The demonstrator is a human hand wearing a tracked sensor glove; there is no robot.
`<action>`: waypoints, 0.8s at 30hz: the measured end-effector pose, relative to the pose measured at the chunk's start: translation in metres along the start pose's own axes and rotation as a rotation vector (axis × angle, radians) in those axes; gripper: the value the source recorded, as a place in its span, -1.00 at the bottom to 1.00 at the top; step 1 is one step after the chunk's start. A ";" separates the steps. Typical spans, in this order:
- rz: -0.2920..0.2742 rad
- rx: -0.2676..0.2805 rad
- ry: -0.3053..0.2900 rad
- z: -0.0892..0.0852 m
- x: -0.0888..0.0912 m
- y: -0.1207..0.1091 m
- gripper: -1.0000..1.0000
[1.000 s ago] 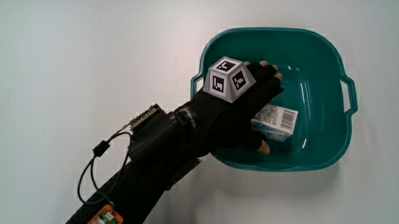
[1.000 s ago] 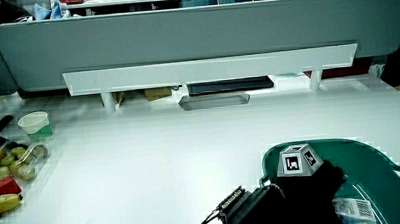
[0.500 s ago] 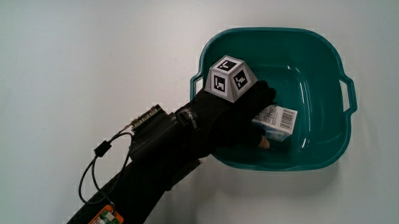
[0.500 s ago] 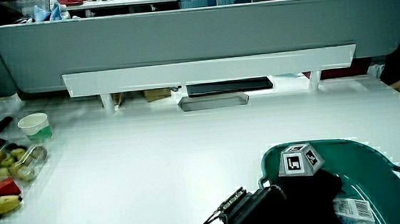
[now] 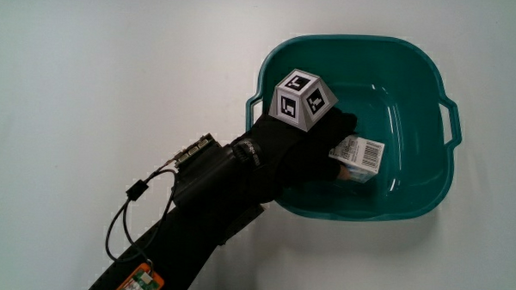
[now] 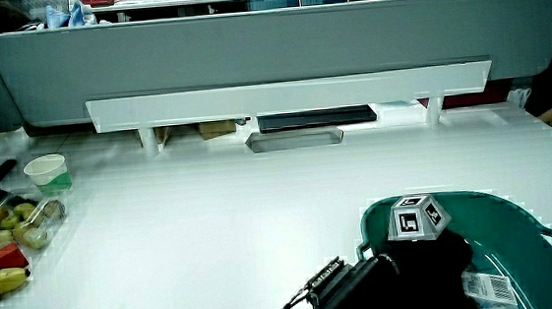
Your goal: Pick milk from plate
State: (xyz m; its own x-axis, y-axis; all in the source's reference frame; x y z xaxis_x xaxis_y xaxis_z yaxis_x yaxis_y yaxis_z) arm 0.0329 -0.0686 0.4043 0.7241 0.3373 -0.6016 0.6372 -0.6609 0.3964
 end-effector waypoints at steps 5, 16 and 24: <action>-0.018 0.015 -0.011 0.001 0.001 -0.001 0.86; -0.075 0.063 -0.020 0.006 0.002 -0.006 1.00; -0.100 0.095 -0.016 0.016 0.006 -0.012 1.00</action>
State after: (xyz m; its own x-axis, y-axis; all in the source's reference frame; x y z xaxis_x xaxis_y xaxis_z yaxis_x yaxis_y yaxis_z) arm 0.0255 -0.0689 0.3848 0.6534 0.3944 -0.6462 0.6775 -0.6854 0.2667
